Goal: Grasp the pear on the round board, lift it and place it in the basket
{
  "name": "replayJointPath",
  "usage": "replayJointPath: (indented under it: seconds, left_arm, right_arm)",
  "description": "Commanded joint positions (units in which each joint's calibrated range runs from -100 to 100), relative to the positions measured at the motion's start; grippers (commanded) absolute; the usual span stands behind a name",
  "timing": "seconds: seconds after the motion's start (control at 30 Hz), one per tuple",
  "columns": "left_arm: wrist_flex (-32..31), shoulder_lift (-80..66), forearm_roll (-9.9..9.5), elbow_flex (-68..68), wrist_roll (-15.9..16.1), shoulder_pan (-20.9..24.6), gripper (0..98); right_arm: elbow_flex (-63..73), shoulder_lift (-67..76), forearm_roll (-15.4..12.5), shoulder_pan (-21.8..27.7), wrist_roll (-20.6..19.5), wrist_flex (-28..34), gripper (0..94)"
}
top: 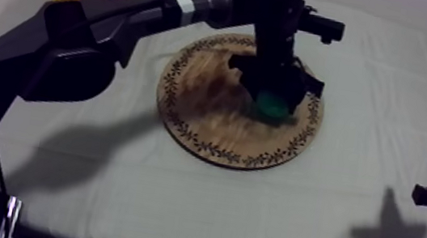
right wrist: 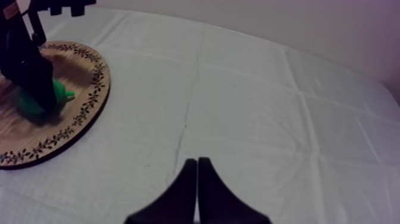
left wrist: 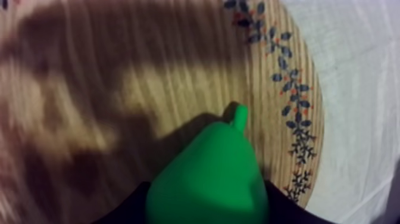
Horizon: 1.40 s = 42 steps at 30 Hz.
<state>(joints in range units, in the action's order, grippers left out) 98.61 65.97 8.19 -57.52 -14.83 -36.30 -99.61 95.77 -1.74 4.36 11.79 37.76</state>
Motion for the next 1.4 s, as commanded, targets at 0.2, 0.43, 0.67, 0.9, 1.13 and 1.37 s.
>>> replayJointPath:
  seconds: [0.2,0.43,0.67,0.9,1.13,1.37]
  left_arm:
    - [-0.84,-9.47,-1.78,9.09,-1.03,0.44,34.2]
    - [-1.32,-24.24,-2.29,23.49,-0.90,1.29,35.6]
    - [-1.56,-40.40,-2.36,41.12,1.91,4.51,40.7]
    - [-1.68,-51.84,-3.92,53.10,6.34,10.48,43.2]
    - [-1.82,-55.89,-6.68,54.55,8.32,16.07,42.5]
    - [-2.14,-53.76,-7.89,47.91,6.68,20.59,42.4]
  right_arm:
    - [-0.05,-0.01,0.01,0.00,0.02,-0.02,0.5]
    - [-0.05,-0.01,0.01,0.00,0.05,-0.02,0.5]
    - [-0.05,-0.01,0.01,0.00,0.05,-0.02,0.5]
    - [-0.05,-0.01,0.01,0.00,0.05,-0.02,0.5]
    - [-0.05,-0.01,0.01,0.00,0.02,-0.02,0.5]
    - [-0.05,-0.01,0.01,0.00,0.02,-0.02,0.5]
